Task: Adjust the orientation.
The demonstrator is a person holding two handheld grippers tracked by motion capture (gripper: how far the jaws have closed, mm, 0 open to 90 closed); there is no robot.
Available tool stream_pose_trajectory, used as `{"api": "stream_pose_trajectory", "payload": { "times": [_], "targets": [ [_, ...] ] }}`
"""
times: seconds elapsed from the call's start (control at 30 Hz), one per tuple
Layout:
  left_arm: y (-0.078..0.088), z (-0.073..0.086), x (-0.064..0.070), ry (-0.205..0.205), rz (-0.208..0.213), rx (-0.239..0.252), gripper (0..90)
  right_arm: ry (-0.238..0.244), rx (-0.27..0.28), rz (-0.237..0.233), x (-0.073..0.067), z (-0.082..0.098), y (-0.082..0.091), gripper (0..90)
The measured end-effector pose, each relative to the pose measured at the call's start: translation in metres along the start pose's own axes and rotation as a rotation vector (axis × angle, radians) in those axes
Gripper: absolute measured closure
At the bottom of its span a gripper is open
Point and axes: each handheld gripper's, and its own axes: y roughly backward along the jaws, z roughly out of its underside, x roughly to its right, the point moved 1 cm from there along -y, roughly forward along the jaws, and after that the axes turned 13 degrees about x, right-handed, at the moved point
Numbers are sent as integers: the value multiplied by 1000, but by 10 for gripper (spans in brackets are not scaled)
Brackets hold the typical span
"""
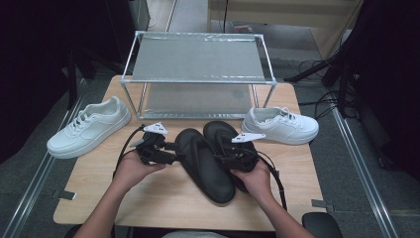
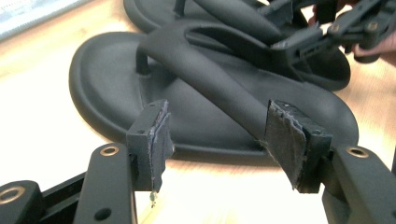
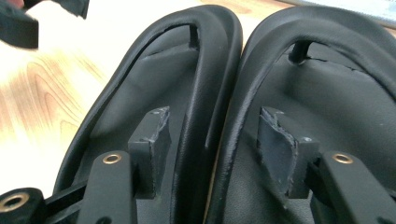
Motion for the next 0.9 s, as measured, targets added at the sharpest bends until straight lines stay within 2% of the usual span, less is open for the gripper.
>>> {"api": "stream_pose_trajectory", "payload": {
  "times": [0.2, 0.37, 0.47, 0.67, 0.77, 0.9],
  "targets": [
    [-1, -12, -3, -8, 1, 4, 409, 0, -14, 16, -4, 5, -5, 459],
    [-2, -26, -7, -6, 4, 12, 411, 10, 5, 38, -5, 7, -9, 493],
    [-5, -32, -9, -3, 6, 16, 411, -1, 9, 46, -6, 8, -11, 505],
    [-8, -29, -10, -16, -1, -2, 411, 37, 18, 65, -9, 10, -14, 550],
    [-7, -30, -11, -22, -1, 10, 411, 49, 18, 71, -10, 11, -14, 573],
    [-5, -31, -15, -25, -10, 24, 410, 37, 14, 71, -10, 10, -13, 605]
  ]
}}
